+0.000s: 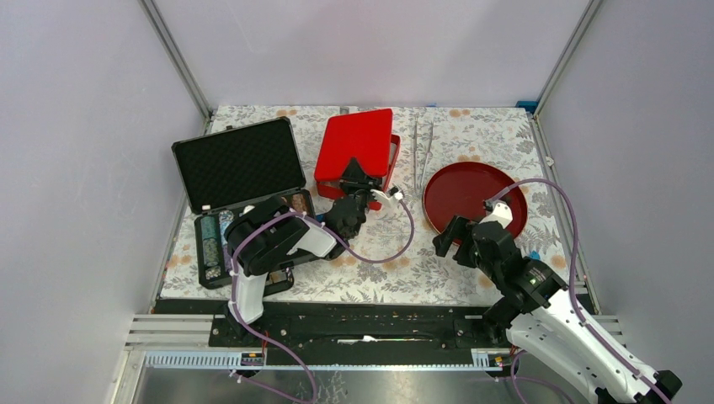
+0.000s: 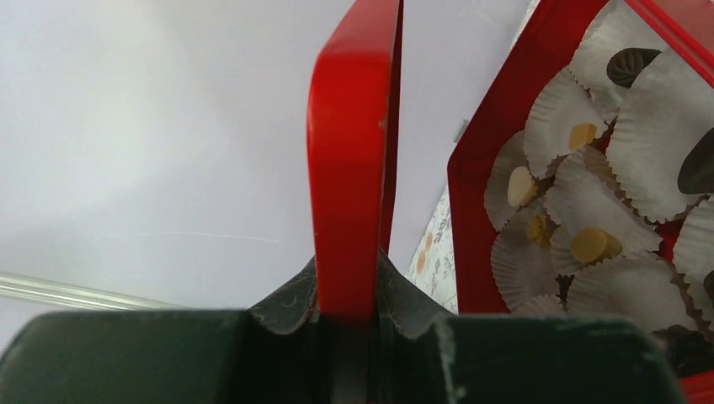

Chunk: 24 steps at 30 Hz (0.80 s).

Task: Pack the chocolate

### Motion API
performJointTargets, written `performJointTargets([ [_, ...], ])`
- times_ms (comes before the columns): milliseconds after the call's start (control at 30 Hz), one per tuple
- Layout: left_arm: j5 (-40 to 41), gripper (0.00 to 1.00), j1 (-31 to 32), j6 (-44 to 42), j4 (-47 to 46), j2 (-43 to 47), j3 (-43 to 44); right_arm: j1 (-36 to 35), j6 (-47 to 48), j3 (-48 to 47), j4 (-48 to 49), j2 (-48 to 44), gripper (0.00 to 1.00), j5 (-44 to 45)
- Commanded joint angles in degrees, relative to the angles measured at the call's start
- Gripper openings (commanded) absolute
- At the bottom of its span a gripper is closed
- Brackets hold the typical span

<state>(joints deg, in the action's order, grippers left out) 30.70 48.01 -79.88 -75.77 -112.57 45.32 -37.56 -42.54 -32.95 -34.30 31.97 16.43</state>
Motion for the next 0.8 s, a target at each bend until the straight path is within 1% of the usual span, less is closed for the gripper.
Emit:
performJointTargets([
  [0, 3.24, 0.0, 0.33, 2.83, 0.16, 0.59, 1.96, -0.35, -1.28, 0.58, 2.49, -0.18, 0.97, -0.41],
  [67, 3.8, 0.02, 0.33, 3.28, 3.66, 0.53, 2.67, -0.4, -1.52, 0.85, 2.3, -0.74, 0.97, -0.4],
  [167, 4.42, 0.05, 0.42, 2.53, 2.81, -0.51, 2.91, -0.35, -1.58, 1.11, 1.58, -1.73, 0.97, 0.1],
  [200, 4.72, 0.13, 0.5, 2.46, 2.33, -0.95, 3.05, -0.38, -1.7, 1.05, 1.18, -2.12, 0.97, 0.36],
  [233, 5.14, 0.33, 0.65, 2.57, 1.15, -1.31, 3.15, -0.34, -1.79, 0.95, 0.81, -2.54, 0.97, 0.7],
  [267, 5.49, 0.41, 0.73, 2.55, -0.02, -1.71, 3.19, -0.35, -1.76, 0.94, 0.62, -3.17, 0.97, 1.04],
  [333, 5.95, 0.48, 0.98, 2.24, -1.06, -2.06, 3.43, -0.4, -1.71, 0.88, 0.33, -4.66, 0.97, 1.6],
  [367, 6.15, 0.53, 1.07, 2.19, -1.53, -2.08, 3.52, -0.38, -1.6, 0.95, 0.16, -5.22, 0.97, 1.87],
  [433, 7.0, 0.77, 1.46, 1.92, -1.22, -1.98, 4.01, -0.39, -1.5, 0.81, -0.25, -5.95, 0.96, 2.49],
  [467, 7.58, 0.86, 1.65, 1.68, 0.09, -1.91, 4.47, -0.38, -1.37, 0.69, -0.51, -6.07, 0.97, 2.63],
  [500, 7.96, 0.91, 1.99, 1.48, 1.15, -1.76, 4.73, -0.33, -1.32, 0.51, -0.77, -5.95, 0.97, 2.79],
  [567, 8.35, 0.97, 2.54, 1.46, 2.13, -1.11, 4.63, -0.4, -1.17, 0.16, -1.02, -5.51, 0.97, 2.82],
  [667, 9.25, 0.98, 3.77, 2.97, 5.26, 0.87, 4.56, -0.35, -1.05, -0.22, -0.98, -5.0, 0.97, 2.86],
  [700, 9.55, 0.99, 4.16, 4.0, 7.54, 2.01, 4.6, -0.37, -0.93, -0.21, -0.9, -4.91, 0.97, 2.9],
  [767, 10.16, 0.98, 5.08, 7.23, 15.0, 4.55, 5.16, -0.35, -0.73, -0.4, -0.7, -4.76, 0.97, 2.83],
])
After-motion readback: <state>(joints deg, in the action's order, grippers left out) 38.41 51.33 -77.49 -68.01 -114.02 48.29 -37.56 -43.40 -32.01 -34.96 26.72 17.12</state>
